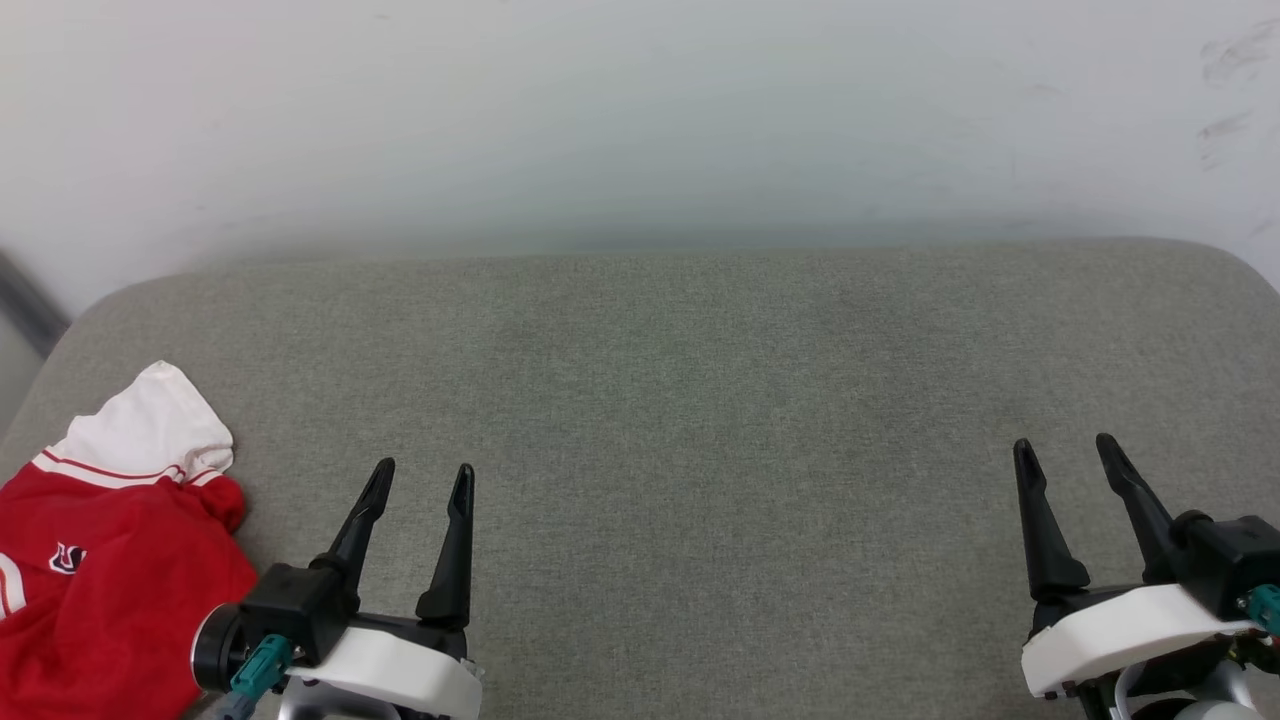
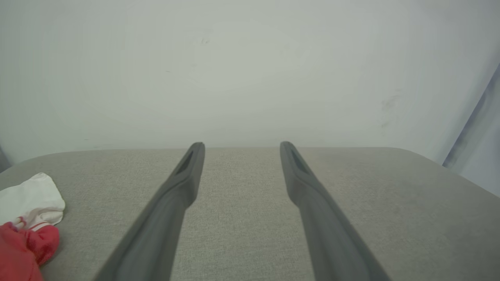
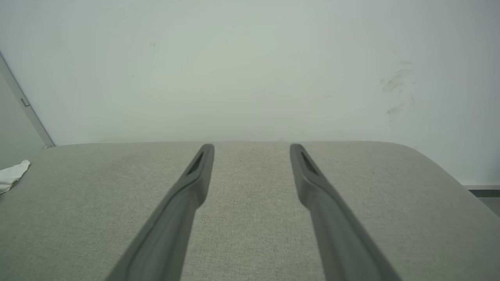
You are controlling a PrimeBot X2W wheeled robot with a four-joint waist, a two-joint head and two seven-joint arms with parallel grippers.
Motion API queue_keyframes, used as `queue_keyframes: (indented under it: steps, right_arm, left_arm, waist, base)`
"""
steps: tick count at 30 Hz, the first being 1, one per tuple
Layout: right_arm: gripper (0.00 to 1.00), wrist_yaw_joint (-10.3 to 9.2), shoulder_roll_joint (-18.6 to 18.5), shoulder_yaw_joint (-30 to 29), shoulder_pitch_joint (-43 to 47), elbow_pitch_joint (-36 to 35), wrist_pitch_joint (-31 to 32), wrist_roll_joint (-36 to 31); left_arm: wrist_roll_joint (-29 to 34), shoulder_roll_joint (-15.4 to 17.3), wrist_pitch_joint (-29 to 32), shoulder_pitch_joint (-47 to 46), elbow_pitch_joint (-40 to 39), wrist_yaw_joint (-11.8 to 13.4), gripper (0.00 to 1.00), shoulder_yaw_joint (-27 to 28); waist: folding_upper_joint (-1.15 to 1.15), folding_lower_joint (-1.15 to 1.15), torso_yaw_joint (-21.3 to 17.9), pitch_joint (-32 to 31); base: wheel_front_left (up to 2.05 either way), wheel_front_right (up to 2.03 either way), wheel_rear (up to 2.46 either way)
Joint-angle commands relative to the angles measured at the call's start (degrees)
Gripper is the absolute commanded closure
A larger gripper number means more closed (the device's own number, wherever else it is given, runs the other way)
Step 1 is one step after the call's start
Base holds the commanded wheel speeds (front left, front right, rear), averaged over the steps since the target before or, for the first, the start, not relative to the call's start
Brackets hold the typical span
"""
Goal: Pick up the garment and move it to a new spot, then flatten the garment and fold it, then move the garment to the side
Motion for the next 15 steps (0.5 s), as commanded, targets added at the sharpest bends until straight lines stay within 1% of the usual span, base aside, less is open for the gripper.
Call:
queue_keyframes:
  steps: [1,15]
  right_arm:
    - [0.00,-0.02,0.1,-0.1,0.3,-0.5,-0.3,-1.0]
    - [0.00,-0.02,0.2,-0.3,0.9,-1.0,-1.4,-5.6]
  left_arm:
    - [1.1,0.0,-0.4,0.5,-0.1,0.0,0.00,0.1]
    - [5.9,-0.6,-1.9,0.8,0.8,-0.1,0.00,0.8]
  waist:
    - [0.00,0.00,0.0,0.0]
    - [0.00,0.00,0.9,-0.4]
  base:
    - [0.00,0.00,0.00]
    - [0.00,0.00,0.00]
